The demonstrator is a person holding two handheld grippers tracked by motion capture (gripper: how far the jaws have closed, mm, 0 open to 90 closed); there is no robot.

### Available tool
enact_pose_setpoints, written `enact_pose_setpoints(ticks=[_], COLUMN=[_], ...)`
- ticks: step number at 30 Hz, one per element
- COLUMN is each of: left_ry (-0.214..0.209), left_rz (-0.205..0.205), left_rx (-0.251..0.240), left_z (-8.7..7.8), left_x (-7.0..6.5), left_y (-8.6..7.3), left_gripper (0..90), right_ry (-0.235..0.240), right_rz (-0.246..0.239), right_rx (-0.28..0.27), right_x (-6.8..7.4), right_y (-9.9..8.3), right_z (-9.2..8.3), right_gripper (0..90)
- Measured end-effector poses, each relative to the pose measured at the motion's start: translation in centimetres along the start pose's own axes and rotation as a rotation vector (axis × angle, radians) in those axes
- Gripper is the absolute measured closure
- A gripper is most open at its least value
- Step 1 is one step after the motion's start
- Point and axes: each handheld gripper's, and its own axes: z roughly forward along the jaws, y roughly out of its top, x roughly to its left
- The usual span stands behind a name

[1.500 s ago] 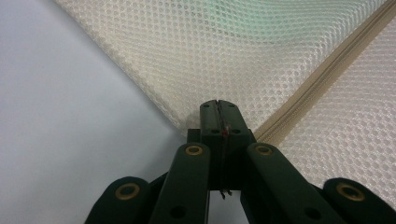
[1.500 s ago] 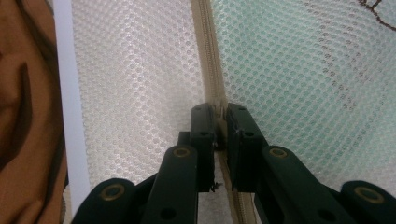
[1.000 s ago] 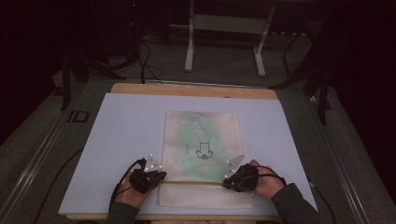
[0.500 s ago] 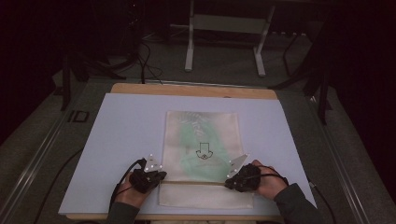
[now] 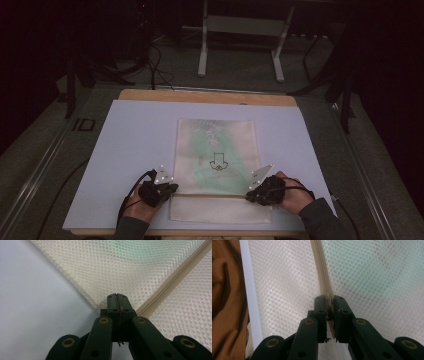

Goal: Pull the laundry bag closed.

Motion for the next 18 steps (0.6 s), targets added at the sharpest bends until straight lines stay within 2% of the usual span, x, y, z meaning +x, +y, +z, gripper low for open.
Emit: enact_pose_setpoints(ticks=[18], left_ry=[0.0], left_rz=[-0.003], left_rx=[-0.002], left_z=[0.0], left_x=[0.0], left_y=[0.0], left_gripper=[89.5], right_ry=[-0.008], right_rz=[0.037], right_rx=[-0.009], right_x=[-0.2], right_y=[-1.9], right_z=[-0.8], right_gripper=[82.5])
